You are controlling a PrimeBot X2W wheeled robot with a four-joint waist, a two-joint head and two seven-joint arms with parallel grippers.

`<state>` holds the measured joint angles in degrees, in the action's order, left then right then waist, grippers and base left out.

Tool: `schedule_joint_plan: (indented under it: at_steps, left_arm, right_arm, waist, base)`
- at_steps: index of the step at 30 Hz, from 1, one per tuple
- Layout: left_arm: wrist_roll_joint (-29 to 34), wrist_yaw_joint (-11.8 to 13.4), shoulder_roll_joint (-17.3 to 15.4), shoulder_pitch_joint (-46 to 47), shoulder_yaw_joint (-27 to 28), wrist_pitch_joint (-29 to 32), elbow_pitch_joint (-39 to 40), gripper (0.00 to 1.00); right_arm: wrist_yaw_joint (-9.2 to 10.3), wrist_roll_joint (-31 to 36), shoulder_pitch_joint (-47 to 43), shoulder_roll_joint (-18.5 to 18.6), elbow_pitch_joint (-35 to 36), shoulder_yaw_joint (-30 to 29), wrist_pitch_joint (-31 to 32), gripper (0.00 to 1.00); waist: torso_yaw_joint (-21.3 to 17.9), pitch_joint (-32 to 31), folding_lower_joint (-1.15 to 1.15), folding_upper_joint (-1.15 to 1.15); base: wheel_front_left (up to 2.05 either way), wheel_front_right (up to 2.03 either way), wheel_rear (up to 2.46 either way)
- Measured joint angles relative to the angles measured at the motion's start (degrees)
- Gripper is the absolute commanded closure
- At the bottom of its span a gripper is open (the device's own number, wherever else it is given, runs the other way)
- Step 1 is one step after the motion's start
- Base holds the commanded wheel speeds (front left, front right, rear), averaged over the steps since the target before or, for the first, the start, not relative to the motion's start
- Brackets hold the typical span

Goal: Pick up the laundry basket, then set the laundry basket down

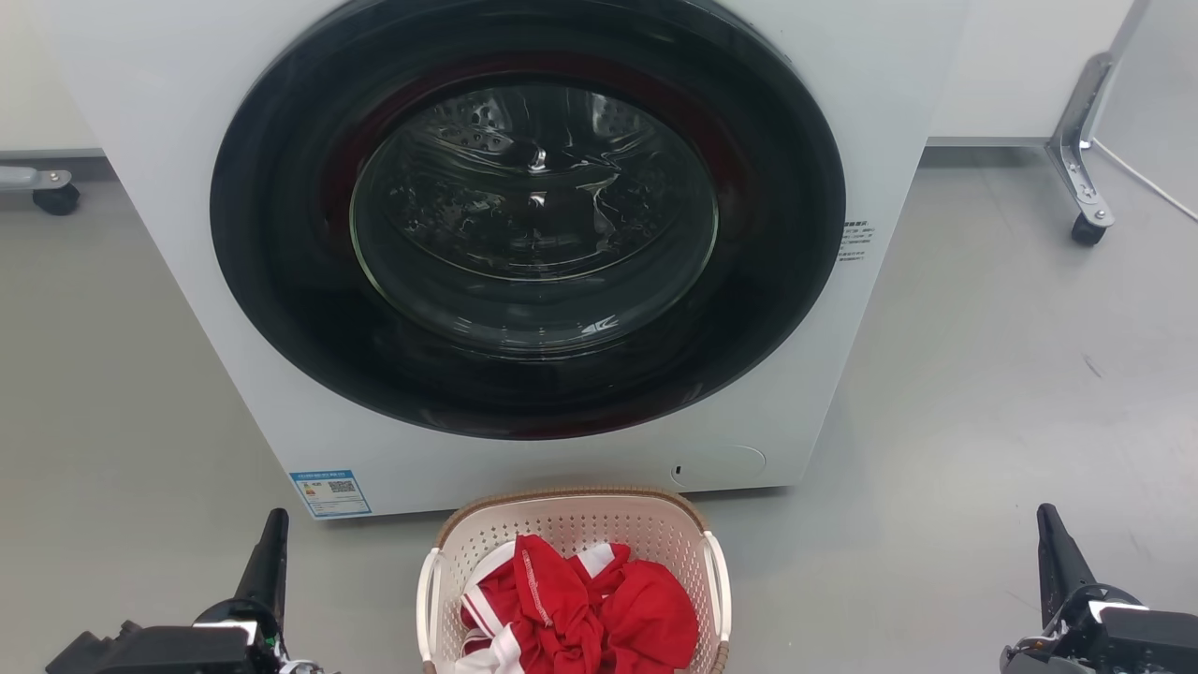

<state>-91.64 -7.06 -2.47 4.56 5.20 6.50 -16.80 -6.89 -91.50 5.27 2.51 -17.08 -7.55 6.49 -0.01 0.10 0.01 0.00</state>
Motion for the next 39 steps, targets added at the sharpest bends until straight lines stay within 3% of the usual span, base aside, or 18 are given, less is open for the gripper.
schedule_joint_plan:
  at_steps: [39]
  left_arm:
    - [-0.1,0.0,0.0,0.0,0.0,0.0,-0.1,1.0]
  right_arm:
    - [0.0,0.0,0.0,0.0,0.0,0.0,0.0,1.0]
  waist:
    - [0.0,0.0,0.0,0.0]
  base:
    - [0.0,0.0,0.0]
